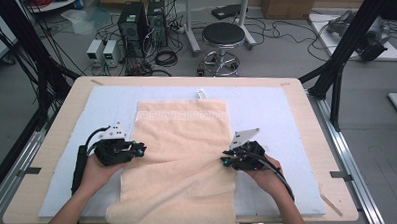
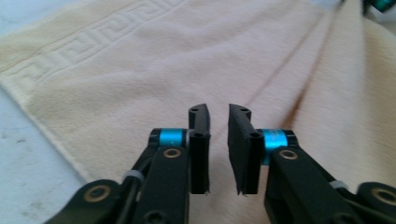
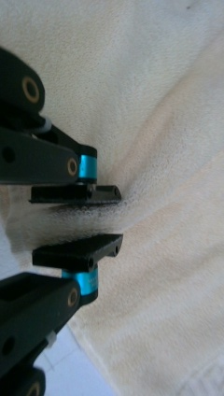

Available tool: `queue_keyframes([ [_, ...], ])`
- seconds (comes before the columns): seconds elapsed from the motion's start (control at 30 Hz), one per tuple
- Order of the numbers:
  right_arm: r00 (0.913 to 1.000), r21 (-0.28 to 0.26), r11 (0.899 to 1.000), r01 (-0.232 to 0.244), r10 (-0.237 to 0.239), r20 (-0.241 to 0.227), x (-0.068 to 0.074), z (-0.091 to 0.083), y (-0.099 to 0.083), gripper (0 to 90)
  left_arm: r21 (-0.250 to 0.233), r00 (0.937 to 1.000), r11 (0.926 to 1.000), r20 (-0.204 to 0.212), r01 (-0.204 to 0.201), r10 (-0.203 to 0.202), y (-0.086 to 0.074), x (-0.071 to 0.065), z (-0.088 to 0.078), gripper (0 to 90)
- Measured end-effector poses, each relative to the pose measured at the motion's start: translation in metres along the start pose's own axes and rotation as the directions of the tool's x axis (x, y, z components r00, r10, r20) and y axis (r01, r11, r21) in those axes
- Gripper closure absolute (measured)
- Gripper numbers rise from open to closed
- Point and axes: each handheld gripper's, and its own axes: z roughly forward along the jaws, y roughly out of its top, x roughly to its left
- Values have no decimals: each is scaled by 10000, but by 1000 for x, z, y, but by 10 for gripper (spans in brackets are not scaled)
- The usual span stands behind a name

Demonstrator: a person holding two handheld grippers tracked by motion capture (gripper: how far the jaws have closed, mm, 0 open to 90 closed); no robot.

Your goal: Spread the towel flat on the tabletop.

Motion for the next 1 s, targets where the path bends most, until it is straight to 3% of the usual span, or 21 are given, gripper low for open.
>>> queue_keyframes([
  [0.1,10000,-631,9980,9,-9,-9,5,-14,0,683,64,9984,9987,247,-514,512,-5,-13,-11,700],
  [0.17,9998,-936,9955,169,-178,-94,12,-23,-1,667,-15,9972,9984,484,-572,572,-10,-20,-18,683],
  [0.4,9959,-1340,9871,871,-893,-111,49,-42,-8,617,-287,9929,9947,638,-989,1006,-29,-50,-38,617],
  [0.47,9940,-1440,9846,989,-1044,-313,56,-43,-13,618,-122,9898,9930,787,-1179,1185,-35,-56,-39,616],
  [0.6,9883,-974,9896,1060,-1157,-997,63,-31,-20,591,787,9852,9874,1141,-1371,1277,-46,-58,-25,626],
  [0.67,9849,-704,9922,1024,-1111,-1330,62,-21,-22,582,1134,9824,9835,1387,-1410,1249,-49,-58,-16,577],
  [0.77,9822,-289,9933,1116,-1147,-1490,62,-6,-25,609,1300,9767,9775,1586,-1661,1449,-56,-62,-4,528],
  [0.83,9793,-141,9931,1165,-1172,-1651,64,4,-27,727,1209,9748,9791,1725,-1637,1417,-57,-62,-5,581],
  [0.87,9781,-225,9936,1111,-1134,-1746,64,5,-28,774,1211,9679,9782,2076,-1690,1416,-57,-62,-5,682],
  [0.9,9764,-204,9943,1044,-1063,-1878,65,5,-28,800,1217,9664,9765,2089,-1779,1500,-57,-65,-5,795],
  [1.0,9689,-105,9898,1423,-1415,-2030,67,2,-26,845,1377,9686,9719,1873,-1909,1637,-55,-72,-8,854],
])
